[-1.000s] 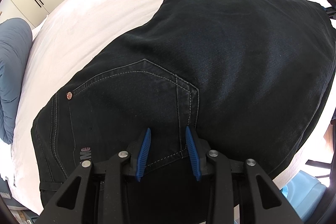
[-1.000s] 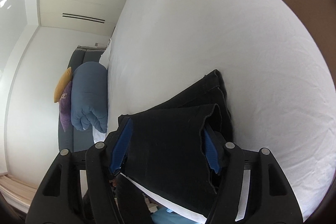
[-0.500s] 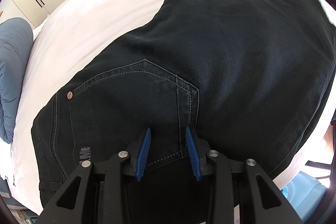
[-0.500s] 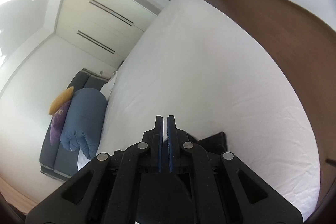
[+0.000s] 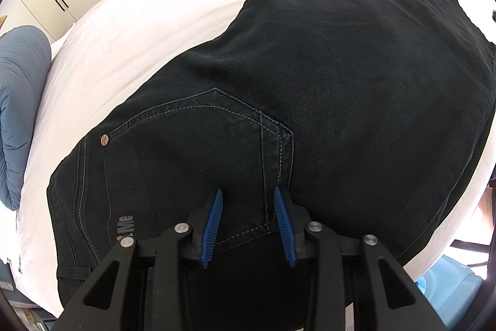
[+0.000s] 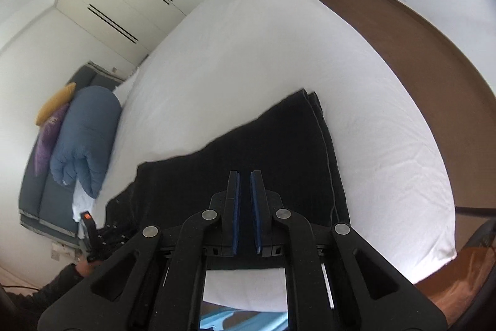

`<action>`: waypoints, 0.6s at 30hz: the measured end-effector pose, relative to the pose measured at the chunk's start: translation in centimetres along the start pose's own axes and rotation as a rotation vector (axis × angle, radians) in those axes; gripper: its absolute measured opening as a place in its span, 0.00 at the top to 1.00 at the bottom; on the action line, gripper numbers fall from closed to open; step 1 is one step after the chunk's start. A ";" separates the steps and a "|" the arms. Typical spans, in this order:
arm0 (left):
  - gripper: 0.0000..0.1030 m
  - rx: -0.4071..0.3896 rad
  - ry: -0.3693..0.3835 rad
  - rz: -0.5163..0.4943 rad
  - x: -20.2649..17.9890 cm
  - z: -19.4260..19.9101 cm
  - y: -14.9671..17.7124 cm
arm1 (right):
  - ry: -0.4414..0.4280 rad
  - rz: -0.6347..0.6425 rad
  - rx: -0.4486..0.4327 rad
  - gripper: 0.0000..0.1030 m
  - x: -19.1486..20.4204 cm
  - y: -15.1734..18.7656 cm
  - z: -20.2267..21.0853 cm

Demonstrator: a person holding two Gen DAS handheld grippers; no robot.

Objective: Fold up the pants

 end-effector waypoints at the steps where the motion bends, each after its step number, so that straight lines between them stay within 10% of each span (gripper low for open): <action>1: 0.64 -0.001 -0.003 0.001 -0.1 0.1 0.0 | -0.009 -0.022 -0.007 0.92 0.2 1.5 -0.2; 5: 0.64 -0.011 -0.004 0.005 -0.3 0.3 0.3 | -0.136 -0.246 -0.072 0.87 -2.0 4.8 0.6; 7: 0.64 -0.014 -0.002 0.006 -0.3 0.3 0.4 | -0.214 -0.308 -0.106 0.54 -2.6 6.3 0.9; 8: 0.64 -0.015 -0.001 0.006 -0.3 0.4 0.5 | -0.236 -0.337 -0.107 0.15 -2.9 6.9 0.8; 9: 0.64 -0.015 -0.002 0.006 -0.3 0.4 0.5 | -0.253 -0.379 -0.135 0.07 -3.3 7.5 0.8; 18: 0.64 -0.017 -0.005 0.012 -0.1 0.5 0.8 | -0.363 -0.526 -0.142 0.26 -6.6 8.3 0.0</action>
Point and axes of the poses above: each gripper's, at about its wrist camera, not at the fingertips, and z roughly against the way its jaws point, x to its left, y to its underside, the point moved 5 cm from there along -z, roughly the way its jaws point, and after that the axes turned 7 degrees about x, right-handed, at the moved point
